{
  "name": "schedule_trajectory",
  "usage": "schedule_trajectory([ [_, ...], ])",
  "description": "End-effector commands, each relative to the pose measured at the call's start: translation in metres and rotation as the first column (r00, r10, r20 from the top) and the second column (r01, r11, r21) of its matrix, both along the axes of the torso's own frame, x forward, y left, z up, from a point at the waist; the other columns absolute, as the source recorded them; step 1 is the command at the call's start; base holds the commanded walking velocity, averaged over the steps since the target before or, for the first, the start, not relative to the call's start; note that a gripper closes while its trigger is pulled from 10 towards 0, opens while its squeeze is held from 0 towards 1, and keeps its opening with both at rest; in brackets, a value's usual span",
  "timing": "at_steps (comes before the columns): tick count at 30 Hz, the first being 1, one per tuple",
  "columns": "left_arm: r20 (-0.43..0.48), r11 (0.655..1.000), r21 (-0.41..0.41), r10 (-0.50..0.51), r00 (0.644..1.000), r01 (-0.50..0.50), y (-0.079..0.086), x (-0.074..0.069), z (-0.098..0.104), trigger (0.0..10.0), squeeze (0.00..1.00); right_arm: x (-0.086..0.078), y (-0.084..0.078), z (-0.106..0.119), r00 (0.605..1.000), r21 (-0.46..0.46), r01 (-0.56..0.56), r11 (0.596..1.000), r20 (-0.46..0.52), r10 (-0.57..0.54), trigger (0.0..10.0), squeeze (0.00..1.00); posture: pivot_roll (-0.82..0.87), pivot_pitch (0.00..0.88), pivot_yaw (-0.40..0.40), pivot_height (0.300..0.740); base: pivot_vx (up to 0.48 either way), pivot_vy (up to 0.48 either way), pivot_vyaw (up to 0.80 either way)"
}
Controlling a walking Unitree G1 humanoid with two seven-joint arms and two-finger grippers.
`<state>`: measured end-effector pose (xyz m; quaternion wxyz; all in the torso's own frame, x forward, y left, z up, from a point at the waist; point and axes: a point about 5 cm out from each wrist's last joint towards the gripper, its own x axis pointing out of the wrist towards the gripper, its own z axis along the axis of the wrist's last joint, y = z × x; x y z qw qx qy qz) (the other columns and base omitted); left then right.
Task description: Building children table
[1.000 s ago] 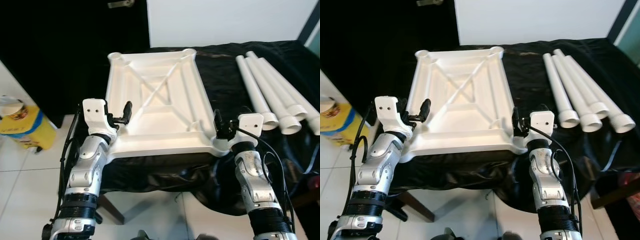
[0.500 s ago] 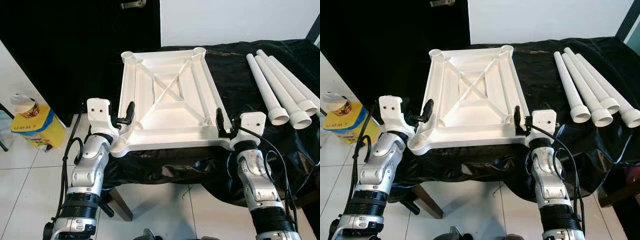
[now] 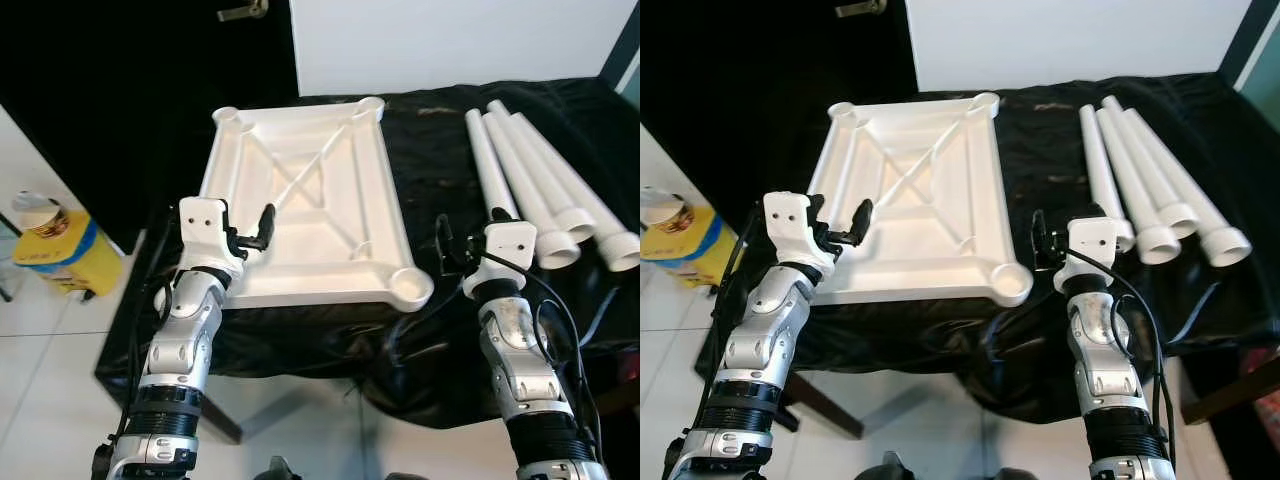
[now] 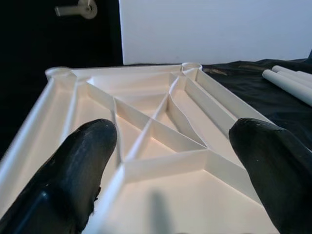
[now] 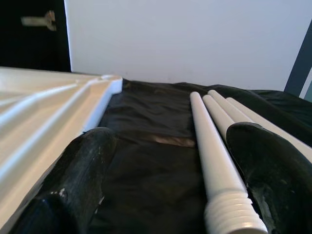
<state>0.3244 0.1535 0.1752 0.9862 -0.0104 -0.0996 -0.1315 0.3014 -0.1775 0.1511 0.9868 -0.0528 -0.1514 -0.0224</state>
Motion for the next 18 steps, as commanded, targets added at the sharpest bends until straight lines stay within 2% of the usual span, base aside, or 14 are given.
schedule_trajectory([
  [1, -0.009, 1.000, -0.003, 0.011, 1.000, -0.011, 0.0046, -0.0006, -0.0028, 10.0, 0.00, 0.0001, 0.0043, -0.0009, 1.000, 0.004, -0.014, 1.000, 0.000, 0.014, 10.0, 0.00, -0.06, 0.044, 0.048, 0.740, 0.000, 0.000, 0.00],
  [8, -0.007, 0.998, 0.017, 0.054, 0.999, -0.054, 0.0074, 0.0015, -0.0026, 10.0, 0.00, 0.0006, 0.0055, -0.0006, 1.000, 0.004, -0.022, 1.000, -0.002, 0.022, 10.0, 0.00, -0.06, 0.046, 0.049, 0.740, 0.000, 0.000, 0.00],
  [18, -0.005, 0.999, 0.009, 0.036, 0.999, -0.036, 0.0077, 0.0007, -0.0029, 10.0, 0.00, 0.0037, 0.0039, -0.0014, 1.000, 0.007, 0.012, 1.000, -0.024, -0.012, 10.0, 0.00, -0.06, 0.056, 0.048, 0.740, 0.000, 0.000, 0.00],
])
